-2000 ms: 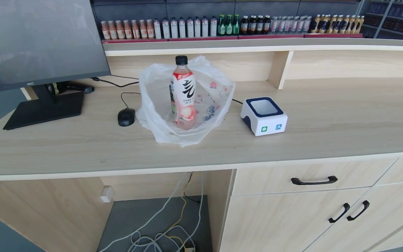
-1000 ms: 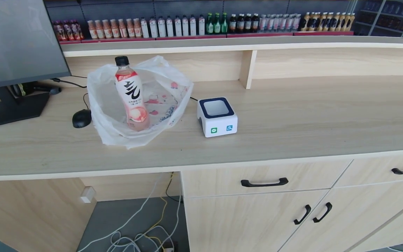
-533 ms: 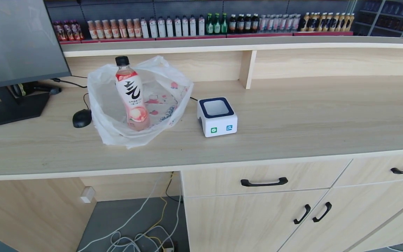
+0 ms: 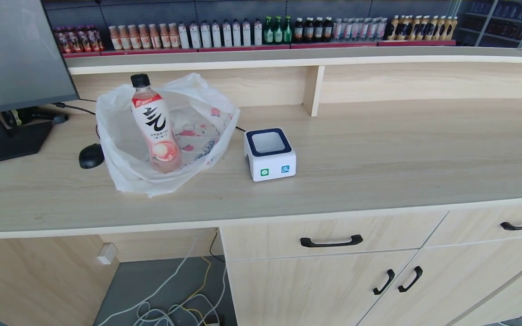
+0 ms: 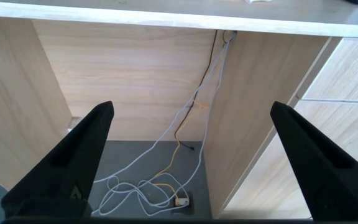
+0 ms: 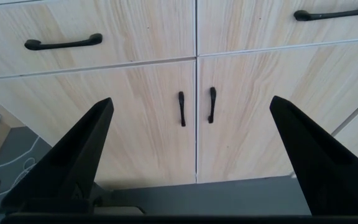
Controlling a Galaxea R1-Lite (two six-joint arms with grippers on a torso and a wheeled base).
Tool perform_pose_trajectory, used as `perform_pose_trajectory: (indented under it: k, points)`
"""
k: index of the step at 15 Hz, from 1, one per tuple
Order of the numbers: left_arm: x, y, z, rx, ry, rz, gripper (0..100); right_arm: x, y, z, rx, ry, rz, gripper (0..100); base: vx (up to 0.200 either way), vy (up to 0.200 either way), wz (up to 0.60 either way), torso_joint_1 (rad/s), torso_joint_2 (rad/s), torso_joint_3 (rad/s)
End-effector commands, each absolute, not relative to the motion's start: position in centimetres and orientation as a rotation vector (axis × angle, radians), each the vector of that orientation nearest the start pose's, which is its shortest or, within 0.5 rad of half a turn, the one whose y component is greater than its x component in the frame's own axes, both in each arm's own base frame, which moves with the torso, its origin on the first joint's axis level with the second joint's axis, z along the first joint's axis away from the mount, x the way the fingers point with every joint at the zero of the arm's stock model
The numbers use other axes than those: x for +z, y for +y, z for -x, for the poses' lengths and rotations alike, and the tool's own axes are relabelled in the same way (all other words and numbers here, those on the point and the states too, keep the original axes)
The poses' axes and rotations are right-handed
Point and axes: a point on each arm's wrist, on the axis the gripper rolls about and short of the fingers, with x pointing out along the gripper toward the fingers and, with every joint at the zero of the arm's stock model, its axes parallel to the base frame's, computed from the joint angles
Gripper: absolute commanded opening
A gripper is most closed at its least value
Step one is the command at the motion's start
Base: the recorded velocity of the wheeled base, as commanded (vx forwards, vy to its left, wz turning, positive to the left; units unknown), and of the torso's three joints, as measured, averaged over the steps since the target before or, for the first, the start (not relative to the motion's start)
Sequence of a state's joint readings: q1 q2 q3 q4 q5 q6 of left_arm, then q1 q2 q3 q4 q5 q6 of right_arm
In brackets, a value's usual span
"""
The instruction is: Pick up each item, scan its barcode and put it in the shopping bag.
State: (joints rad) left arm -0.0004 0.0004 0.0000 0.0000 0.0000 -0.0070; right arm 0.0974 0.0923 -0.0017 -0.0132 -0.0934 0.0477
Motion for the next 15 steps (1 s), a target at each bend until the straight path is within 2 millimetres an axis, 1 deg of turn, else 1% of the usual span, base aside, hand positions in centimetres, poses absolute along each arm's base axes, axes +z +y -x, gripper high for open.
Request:
perform_pose_trajectory:
  k: [1, 15]
  points:
    - [7.55, 0.00, 2.28, 0.000, 0.000, 0.006, 100, 7.92, -0.36, 1.53, 0.001, 0.079, -0.038, 100, 0.000, 0.000, 0.00, 0.000, 0.00, 0.000]
    - [7.55, 0.00, 2.28, 0.000, 0.000, 0.003, 100, 7.92, -0.36, 1.53, 0.001, 0.079, -0.037, 100, 0.000, 0.000, 0.00, 0.000, 0.00, 0.000]
